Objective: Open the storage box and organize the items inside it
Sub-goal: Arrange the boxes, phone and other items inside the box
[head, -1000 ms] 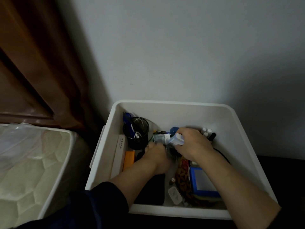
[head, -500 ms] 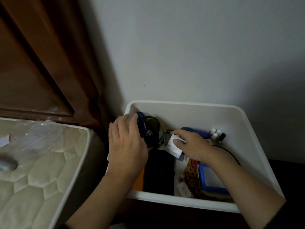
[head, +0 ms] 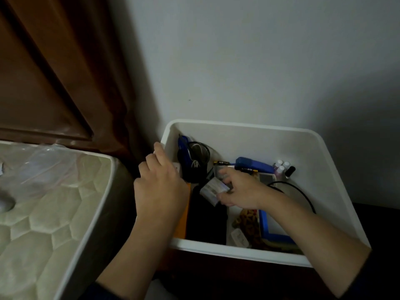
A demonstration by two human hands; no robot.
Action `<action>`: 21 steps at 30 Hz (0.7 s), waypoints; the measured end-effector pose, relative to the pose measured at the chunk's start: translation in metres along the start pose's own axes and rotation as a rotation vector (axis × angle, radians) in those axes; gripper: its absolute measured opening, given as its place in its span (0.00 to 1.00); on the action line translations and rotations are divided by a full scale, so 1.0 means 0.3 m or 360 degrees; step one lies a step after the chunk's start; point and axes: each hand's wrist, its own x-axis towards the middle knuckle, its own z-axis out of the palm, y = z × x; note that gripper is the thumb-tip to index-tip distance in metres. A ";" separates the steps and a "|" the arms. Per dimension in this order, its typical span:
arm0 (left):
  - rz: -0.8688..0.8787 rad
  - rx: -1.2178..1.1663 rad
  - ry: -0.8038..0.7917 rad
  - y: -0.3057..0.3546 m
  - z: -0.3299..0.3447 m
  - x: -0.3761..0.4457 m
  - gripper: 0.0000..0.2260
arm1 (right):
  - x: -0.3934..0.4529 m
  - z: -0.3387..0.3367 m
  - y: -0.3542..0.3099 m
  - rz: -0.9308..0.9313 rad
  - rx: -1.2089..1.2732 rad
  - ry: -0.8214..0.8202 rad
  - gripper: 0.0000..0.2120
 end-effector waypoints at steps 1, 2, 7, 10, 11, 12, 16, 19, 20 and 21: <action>0.0000 0.0019 -0.0004 0.001 -0.002 0.000 0.33 | -0.004 0.000 -0.008 0.0002 -0.0018 0.0022 0.37; -0.0004 0.0033 -0.0012 0.002 -0.004 0.000 0.33 | -0.010 -0.003 -0.014 0.0010 -0.0012 0.0042 0.34; 0.0004 0.0028 -0.0033 0.000 -0.003 -0.001 0.34 | -0.099 -0.040 -0.106 0.0134 -0.0355 -0.0059 0.08; 0.0003 0.0006 -0.0031 -0.002 0.004 0.002 0.35 | -0.152 -0.015 -0.169 0.0234 -0.0942 -0.0318 0.13; 0.0004 -0.0001 -0.0034 -0.002 0.005 0.004 0.36 | -0.163 0.000 -0.178 0.0258 -0.1059 -0.0376 0.11; 0.0003 -0.0004 -0.0039 -0.002 0.007 0.005 0.37 | -0.175 0.014 -0.186 0.0274 -0.1136 -0.0445 0.05; -0.0001 0.0001 -0.0043 -0.004 0.011 0.008 0.38 | -0.182 0.054 -0.193 0.0311 -0.1241 -0.0545 0.16; 0.0002 0.0022 -0.0043 -0.004 0.009 0.005 0.38 | -0.179 0.065 -0.195 0.0260 -0.1242 -0.0458 0.16; 0.0002 0.0028 -0.0041 -0.004 0.007 0.005 0.38 | -0.179 0.066 -0.195 0.0231 -0.1236 -0.0419 0.15; 0.0003 0.0029 -0.0039 -0.004 0.006 0.005 0.38 | -0.180 0.068 -0.195 0.0214 -0.1231 -0.0392 0.15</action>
